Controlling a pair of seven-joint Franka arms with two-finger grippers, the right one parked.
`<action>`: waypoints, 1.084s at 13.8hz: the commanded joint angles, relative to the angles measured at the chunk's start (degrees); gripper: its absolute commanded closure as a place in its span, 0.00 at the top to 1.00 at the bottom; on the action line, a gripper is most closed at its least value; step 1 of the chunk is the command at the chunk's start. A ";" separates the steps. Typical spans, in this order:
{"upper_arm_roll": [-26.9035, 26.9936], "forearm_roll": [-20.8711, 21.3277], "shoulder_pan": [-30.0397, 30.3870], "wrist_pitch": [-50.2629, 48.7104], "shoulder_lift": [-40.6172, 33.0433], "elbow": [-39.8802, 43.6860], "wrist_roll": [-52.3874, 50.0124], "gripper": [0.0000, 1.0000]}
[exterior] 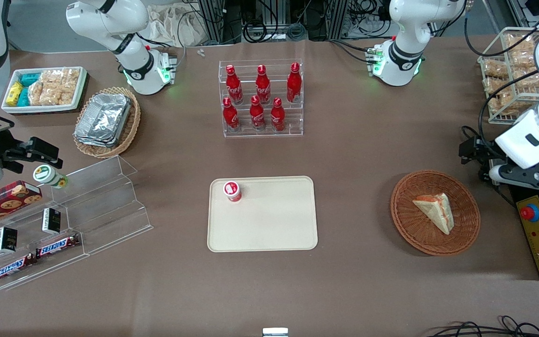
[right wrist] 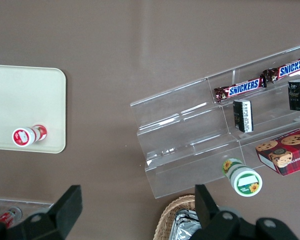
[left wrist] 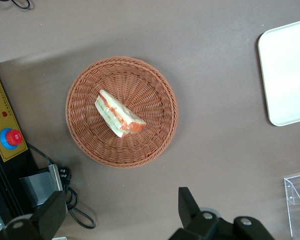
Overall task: Place sandwich from basket to tray
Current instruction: 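Move the left gripper down over the sandwich in the wicker basket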
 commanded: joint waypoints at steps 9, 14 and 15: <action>0.22 -0.59 1.82 13.72 2.12 -13.61 -25.95 1.00; 2.60 3.43 1.91 26.66 5.27 -24.54 -41.08 1.00; 2.68 4.58 1.91 30.16 6.15 -26.39 -41.87 1.00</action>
